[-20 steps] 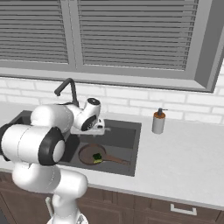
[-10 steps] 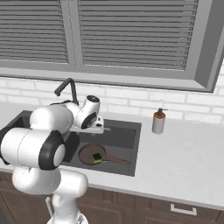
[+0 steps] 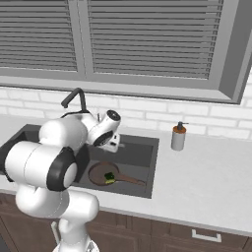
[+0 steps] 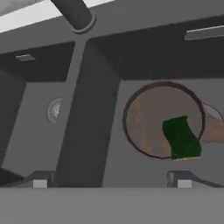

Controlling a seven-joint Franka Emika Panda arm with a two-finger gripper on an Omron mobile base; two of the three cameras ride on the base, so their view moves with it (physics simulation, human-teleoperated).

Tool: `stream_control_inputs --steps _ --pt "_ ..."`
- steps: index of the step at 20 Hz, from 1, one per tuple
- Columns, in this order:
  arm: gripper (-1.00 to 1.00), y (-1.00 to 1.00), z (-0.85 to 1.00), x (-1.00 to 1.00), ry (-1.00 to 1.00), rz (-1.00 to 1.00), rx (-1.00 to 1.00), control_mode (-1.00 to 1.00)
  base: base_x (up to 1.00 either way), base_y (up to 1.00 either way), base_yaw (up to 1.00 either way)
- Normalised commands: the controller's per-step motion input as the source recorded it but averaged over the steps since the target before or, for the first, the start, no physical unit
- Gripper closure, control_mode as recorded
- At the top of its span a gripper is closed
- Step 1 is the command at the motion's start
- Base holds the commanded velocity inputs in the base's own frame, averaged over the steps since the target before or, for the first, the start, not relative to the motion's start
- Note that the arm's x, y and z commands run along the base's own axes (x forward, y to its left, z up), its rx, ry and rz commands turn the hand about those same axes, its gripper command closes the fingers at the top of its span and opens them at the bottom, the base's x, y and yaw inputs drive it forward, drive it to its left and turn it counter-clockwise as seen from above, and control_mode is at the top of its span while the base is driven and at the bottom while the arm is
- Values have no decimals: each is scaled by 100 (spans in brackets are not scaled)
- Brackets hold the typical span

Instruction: Pick the pan and sponge and place them into the sink. Then turn on the water.

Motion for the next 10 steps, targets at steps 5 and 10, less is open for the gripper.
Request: stream_control_inputs --steps 5,10 --pt "-100 0 14 17 0 -41 34 -100 0 0 0" --pt "-100 8 2 1 -1 -41 21 -100 0 0 0"
